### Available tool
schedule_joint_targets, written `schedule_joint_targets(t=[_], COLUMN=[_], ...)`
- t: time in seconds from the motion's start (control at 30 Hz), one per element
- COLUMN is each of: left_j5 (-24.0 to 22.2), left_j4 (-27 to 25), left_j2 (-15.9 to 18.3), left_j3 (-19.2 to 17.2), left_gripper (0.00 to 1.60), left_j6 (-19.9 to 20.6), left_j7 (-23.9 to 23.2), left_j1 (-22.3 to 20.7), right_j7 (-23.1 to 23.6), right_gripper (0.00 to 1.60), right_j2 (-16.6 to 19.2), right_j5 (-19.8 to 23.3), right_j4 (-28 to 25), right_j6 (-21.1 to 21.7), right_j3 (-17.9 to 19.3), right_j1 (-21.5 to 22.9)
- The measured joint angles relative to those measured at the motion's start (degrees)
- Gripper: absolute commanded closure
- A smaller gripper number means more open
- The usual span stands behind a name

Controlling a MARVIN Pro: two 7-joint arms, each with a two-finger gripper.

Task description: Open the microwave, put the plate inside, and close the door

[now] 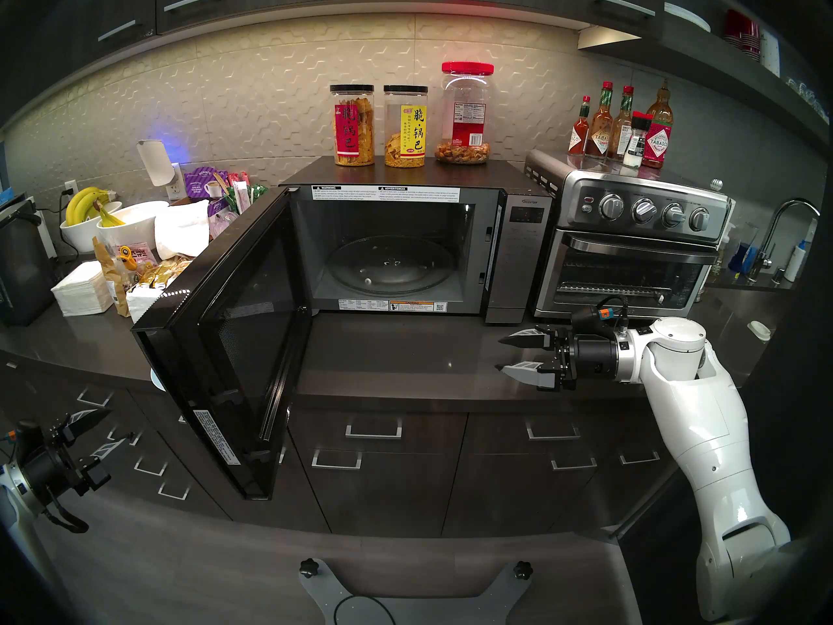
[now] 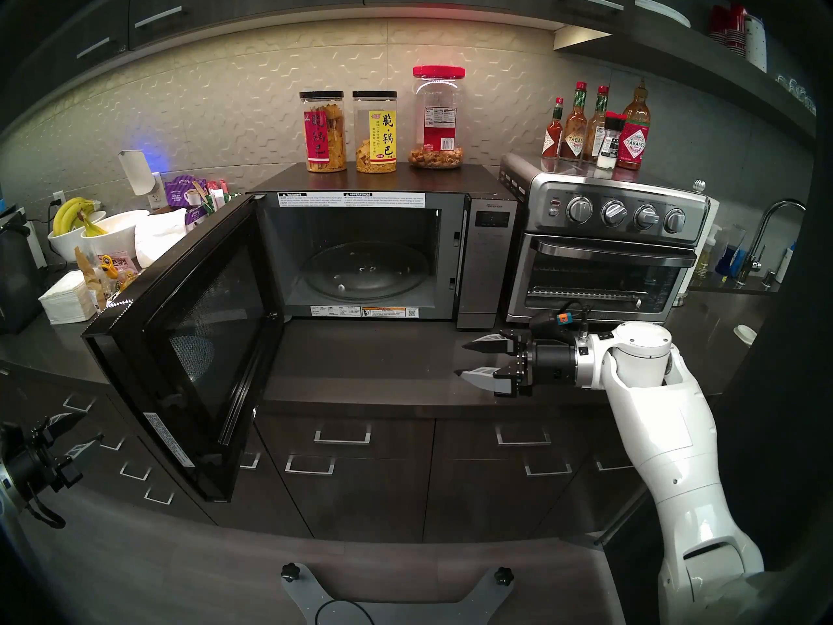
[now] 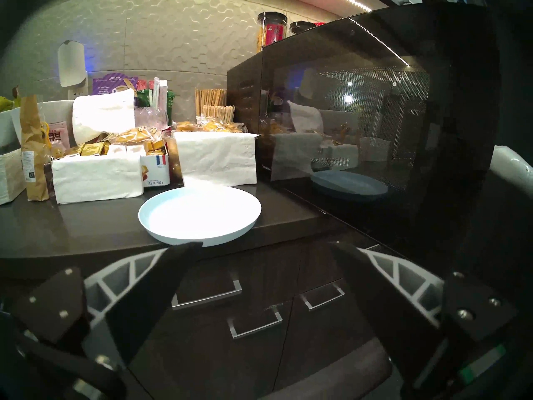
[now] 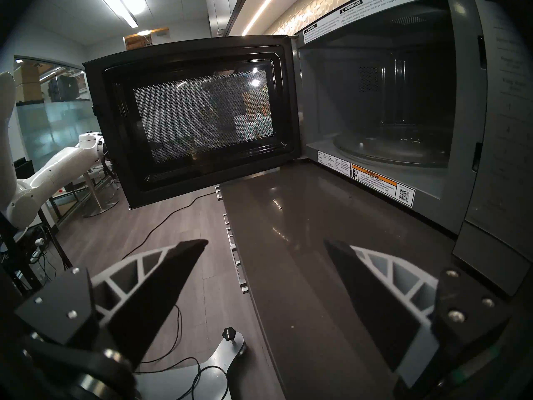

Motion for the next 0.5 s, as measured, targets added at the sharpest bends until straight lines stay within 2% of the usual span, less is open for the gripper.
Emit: schedule_joint_targets(t=[0.5], left_j5=[-0.25], left_j4=[7.05], left_j2=[4.70], left_j3=[2.30], left_gripper=[0.00], left_j6=[-2.43], left_j7=[0.00], left_j1=[-1.76], right_j7=[0.23], right_gripper=[0.00], right_j2=[-0.20], right_j5=[-0.27], right_j4=[0.00], right_j6=[0.08], right_j3=[0.20], right_j1=[0.00])
